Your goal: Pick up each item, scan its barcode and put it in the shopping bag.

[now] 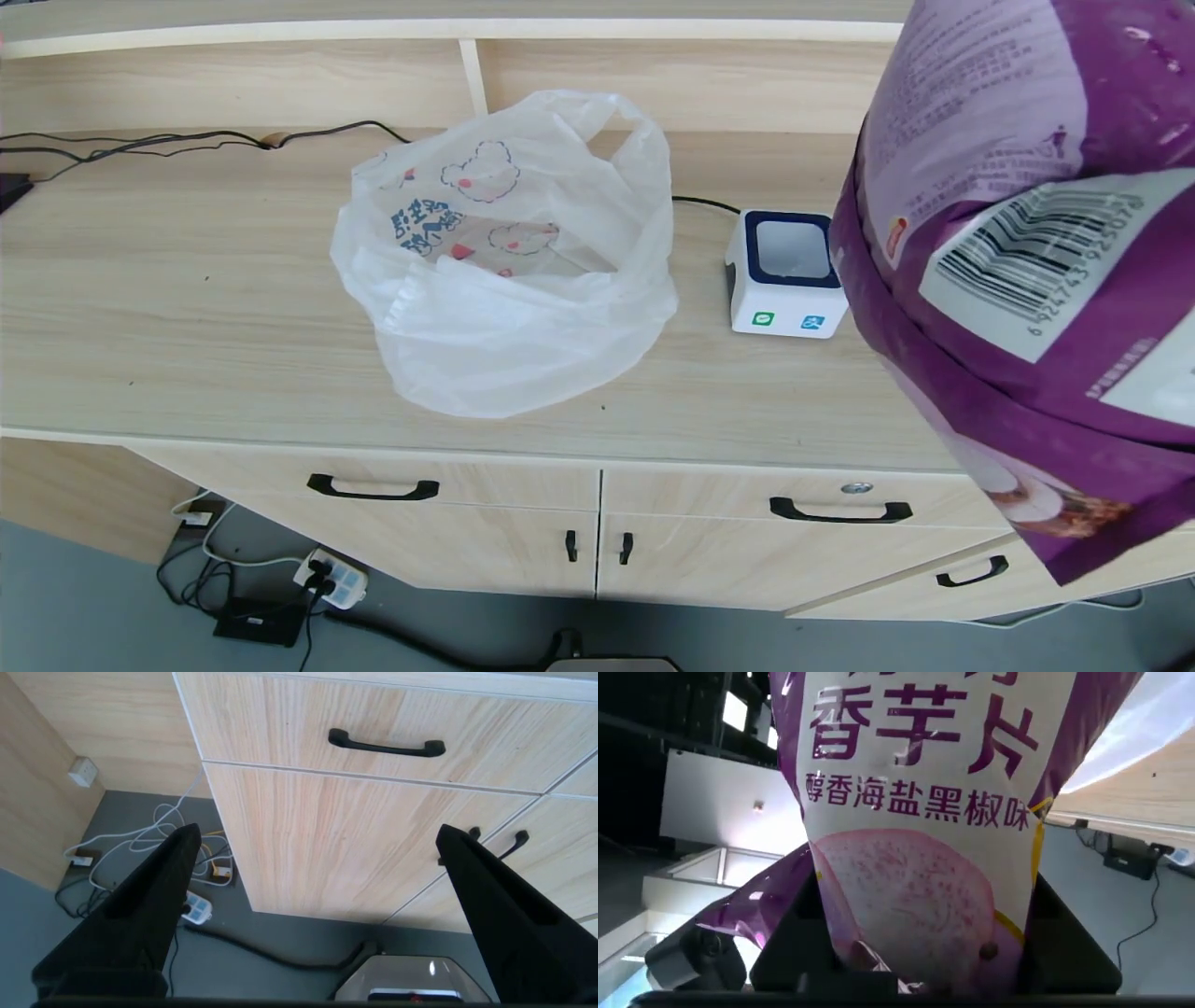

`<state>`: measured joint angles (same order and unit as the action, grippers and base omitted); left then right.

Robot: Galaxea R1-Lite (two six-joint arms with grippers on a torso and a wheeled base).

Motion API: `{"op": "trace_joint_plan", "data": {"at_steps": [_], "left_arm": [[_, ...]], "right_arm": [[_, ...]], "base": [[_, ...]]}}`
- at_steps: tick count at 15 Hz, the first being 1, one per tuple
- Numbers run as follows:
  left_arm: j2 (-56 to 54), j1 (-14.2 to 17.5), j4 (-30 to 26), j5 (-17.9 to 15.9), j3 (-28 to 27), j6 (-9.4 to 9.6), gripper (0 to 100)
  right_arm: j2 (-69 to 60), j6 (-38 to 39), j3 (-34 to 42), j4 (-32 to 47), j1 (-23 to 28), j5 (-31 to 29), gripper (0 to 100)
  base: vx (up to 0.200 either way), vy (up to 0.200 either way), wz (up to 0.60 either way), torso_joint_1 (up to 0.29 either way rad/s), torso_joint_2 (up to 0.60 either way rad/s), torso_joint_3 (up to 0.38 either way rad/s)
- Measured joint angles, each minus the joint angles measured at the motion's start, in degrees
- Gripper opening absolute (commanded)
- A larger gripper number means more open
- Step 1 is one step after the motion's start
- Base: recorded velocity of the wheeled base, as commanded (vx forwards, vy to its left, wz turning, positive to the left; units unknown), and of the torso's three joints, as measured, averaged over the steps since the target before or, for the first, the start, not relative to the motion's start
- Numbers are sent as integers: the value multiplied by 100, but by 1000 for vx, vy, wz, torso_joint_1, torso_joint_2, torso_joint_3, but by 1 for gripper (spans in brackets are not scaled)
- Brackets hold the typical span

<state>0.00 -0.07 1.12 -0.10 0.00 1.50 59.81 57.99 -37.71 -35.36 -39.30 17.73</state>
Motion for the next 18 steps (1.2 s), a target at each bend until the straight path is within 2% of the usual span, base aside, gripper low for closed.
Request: {"op": "trace_joint_plan", "data": {"at_steps": [5,9,16,18], "left_arm": [[0,-4,-1,0,0,-2,100],[0,0,0,0,0,0,100],[0,-4,0,2,0,-2,100],[0,0,0,0,0,0,100]], "right_arm": [[102,-2,254,-467,-664,1,0],[226,-11,45,-724,-1100,1,0],[284,-71,151,-794,-1163,-11,0],[334,-558,135,-777,-1056,-54,0]], "base": [[0,0,0,0,0,0],[0,0,0,0,0,0],[0,0,0,0,0,0],[0,0,0,0,0,0]]}}
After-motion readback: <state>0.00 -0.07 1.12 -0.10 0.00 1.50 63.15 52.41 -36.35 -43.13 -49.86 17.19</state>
